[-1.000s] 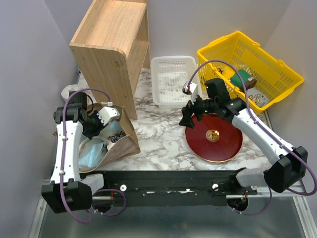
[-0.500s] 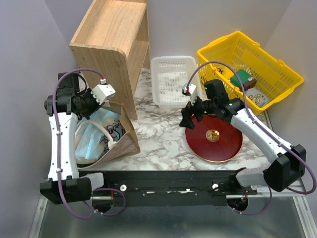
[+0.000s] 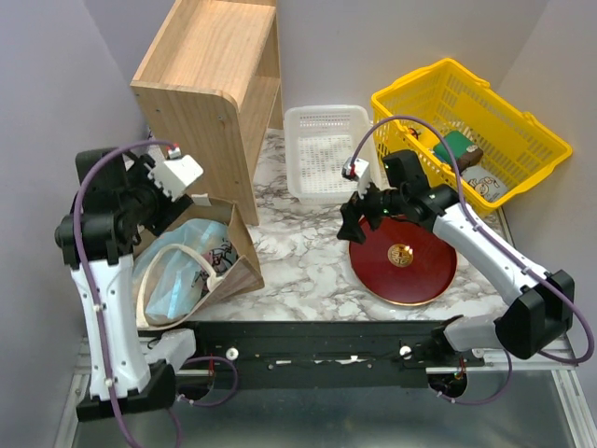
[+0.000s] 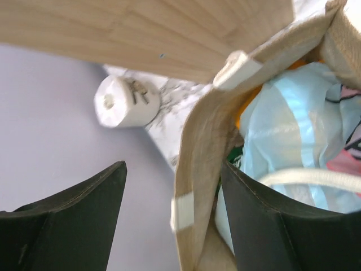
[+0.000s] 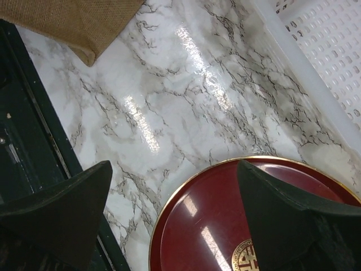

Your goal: Untie the knot of the grocery bags and take out the mixed food

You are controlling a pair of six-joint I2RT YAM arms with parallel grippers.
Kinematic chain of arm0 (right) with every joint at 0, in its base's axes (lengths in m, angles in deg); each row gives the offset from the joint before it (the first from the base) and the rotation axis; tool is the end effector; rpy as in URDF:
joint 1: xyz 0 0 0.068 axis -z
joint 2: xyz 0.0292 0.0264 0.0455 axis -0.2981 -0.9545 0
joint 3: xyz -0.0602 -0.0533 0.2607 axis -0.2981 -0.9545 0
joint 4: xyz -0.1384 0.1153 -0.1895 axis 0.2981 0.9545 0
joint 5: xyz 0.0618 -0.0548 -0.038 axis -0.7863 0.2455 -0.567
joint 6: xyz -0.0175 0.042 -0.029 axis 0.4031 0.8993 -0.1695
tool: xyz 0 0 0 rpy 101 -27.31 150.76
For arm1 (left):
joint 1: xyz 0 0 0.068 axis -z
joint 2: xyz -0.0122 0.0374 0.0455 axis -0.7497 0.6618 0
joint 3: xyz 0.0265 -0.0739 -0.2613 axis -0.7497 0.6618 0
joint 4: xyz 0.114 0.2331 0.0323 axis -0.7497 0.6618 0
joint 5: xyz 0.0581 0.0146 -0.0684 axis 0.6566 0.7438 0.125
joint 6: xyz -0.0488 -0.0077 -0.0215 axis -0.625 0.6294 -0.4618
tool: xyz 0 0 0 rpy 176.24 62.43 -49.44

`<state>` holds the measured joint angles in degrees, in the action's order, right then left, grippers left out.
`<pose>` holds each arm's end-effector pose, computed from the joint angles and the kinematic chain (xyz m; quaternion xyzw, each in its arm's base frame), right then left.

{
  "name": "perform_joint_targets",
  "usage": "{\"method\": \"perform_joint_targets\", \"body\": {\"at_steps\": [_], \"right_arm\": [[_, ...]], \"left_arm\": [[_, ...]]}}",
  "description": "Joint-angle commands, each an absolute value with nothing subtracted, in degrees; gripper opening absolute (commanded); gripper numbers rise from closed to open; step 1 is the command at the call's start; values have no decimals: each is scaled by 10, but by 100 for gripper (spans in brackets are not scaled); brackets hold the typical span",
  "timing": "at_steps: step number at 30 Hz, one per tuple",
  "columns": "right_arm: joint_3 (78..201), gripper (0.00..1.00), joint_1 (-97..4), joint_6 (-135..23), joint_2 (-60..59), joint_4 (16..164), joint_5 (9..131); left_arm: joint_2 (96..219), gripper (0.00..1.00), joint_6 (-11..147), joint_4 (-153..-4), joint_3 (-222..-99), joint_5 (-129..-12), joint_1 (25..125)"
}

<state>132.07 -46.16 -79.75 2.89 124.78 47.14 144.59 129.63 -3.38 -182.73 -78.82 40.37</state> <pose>0.2458 0.1562 0.3136 -0.4397 0.7818 0.2838 0.3390 0.1573 0.0124 0.4570 0.3749 0.8220 0.0827 0.4205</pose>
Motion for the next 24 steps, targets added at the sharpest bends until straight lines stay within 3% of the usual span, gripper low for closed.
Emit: {"method": "perform_joint_targets", "body": {"at_steps": [1,6,16,19,24], "right_arm": [[1307,100,-465,-780,57,1239,449],[1291,100,-465,-748,73,1229,425],[1281,100,-464,-741,74,1223,427],[1286,100,-466,-746,72,1223,432],[1296,100,-465,-745,60,1224,434]], "left_arm": [[1378,79,1317,109,-1737,-676,399],[1326,76,1363,110,-1617,-627,400],[1348,67,1376,74,-1556,-523,399],[1322,65,1380,21,-1572,-486,399],[1262,70,1382,-95,-1641,-493,399]]}}
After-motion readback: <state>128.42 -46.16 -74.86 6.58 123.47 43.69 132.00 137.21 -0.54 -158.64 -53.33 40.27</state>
